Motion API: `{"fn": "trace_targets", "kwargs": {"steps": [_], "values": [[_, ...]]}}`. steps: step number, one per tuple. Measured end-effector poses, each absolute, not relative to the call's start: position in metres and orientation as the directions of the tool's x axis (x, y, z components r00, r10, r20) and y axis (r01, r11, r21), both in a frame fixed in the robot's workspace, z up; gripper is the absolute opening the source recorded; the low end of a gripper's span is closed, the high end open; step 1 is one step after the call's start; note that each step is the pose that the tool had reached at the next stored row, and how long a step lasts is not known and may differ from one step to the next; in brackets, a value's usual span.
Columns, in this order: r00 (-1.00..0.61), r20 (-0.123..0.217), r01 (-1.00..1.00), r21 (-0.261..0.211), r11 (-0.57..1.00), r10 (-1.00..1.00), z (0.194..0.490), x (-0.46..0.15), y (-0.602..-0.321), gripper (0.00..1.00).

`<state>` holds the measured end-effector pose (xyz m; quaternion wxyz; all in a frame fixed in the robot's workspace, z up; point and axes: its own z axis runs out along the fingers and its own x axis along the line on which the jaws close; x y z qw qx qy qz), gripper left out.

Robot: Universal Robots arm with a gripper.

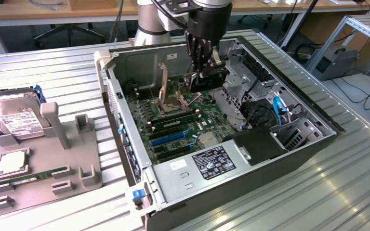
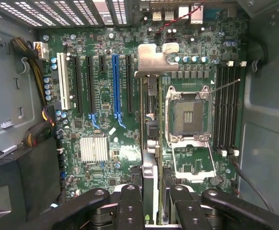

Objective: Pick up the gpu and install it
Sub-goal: 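Insert the gpu into the slot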

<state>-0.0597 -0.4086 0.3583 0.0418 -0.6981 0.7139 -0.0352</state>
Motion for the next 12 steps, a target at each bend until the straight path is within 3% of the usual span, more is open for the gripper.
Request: {"fn": "trace_targets", "kwargs": {"steps": [12], "values": [[-0.022, -0.011, -0.994, -0.109, 0.023, -1.000, 0.3558, -0.0598, -0.4093, 0.27]]}}
